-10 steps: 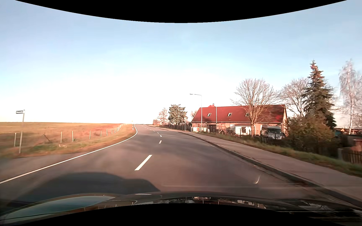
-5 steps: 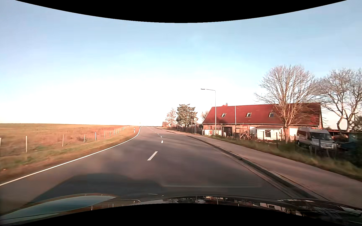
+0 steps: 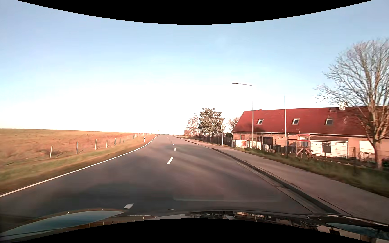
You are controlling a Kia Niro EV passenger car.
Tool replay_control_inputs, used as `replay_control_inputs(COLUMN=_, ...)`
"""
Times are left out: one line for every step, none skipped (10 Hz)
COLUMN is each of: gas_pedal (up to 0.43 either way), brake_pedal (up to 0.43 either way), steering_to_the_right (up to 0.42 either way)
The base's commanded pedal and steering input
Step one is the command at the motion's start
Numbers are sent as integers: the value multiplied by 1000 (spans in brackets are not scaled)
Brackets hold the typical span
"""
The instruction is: Follow the waypoints while adhering to traffic rules and regulations
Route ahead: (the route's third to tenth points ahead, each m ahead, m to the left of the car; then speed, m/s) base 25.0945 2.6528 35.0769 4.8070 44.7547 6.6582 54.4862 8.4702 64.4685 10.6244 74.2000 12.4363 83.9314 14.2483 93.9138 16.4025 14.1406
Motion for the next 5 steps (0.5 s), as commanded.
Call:
replay_control_inputs(gas_pedal=157, brake_pedal=0, steering_to_the_right=-35)
replay_control_inputs(gas_pedal=157, brake_pedal=0, steering_to_the_right=-35)
replay_control_inputs(gas_pedal=157, brake_pedal=0, steering_to_the_right=-35)
replay_control_inputs(gas_pedal=169, brake_pedal=0, steering_to_the_right=-35)
replay_control_inputs(gas_pedal=177, brake_pedal=0, steering_to_the_right=-35)
